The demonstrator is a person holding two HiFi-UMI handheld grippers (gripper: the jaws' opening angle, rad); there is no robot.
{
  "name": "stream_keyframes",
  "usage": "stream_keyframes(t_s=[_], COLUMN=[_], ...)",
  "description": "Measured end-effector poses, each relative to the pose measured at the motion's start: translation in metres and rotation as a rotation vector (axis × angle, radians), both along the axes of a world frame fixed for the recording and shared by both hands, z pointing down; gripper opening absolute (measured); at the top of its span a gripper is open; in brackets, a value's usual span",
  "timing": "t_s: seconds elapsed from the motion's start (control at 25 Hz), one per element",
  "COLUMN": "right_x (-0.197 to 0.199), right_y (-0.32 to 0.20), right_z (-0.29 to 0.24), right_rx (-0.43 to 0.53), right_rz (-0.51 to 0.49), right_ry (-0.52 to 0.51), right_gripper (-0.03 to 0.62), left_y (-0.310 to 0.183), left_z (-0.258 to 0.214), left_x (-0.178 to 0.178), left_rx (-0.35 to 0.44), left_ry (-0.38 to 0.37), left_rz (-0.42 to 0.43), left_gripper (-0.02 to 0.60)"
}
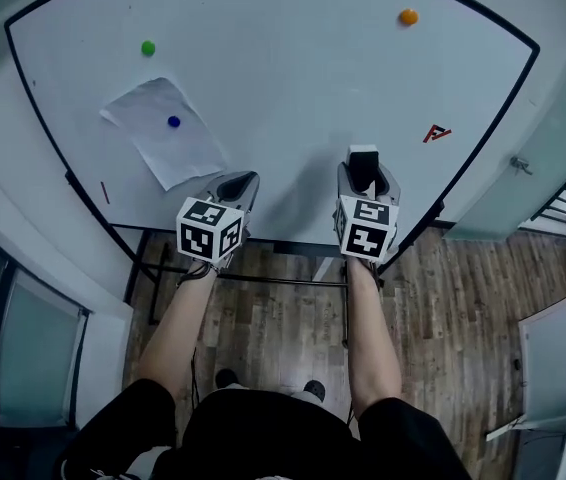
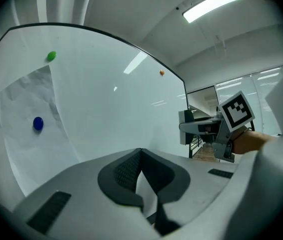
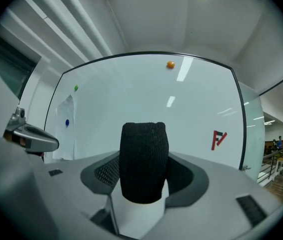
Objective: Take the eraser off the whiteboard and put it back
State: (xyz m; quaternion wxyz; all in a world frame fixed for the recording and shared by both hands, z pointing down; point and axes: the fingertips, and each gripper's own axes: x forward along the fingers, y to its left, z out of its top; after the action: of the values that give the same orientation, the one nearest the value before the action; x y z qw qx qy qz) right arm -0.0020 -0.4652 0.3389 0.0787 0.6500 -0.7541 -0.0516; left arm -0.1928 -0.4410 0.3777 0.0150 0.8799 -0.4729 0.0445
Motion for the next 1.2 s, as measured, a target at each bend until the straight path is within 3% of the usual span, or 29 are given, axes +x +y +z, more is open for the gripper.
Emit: stream_keyframes(t_s=[0.2,0.44,1.2], right_x=[-0.054,-0.090,-0.105], right_y=[-0.011,-0.032,-0.089], right_z=[-0.020,-0.023,0.001], right_rx=[0.013,-0.004,-0.062], right_rz=[-0.001,0.010,0.061], right_ry=[0.030,0.037,0.005], right_gripper=[0.264,0.264,0.264], left_y=[-0.004,-0.012,-0.041], left_z=[-0.013,-0.024,-0.009], left_x=[-0.034,-0.064,-0.089], left_rx=[0.013,0.022,-0.004], left_ry=[-0.003,-0.004,-0.018], left_rz=[0.018,0.029,0.024], left_gripper=[0.017,0.018,0.017])
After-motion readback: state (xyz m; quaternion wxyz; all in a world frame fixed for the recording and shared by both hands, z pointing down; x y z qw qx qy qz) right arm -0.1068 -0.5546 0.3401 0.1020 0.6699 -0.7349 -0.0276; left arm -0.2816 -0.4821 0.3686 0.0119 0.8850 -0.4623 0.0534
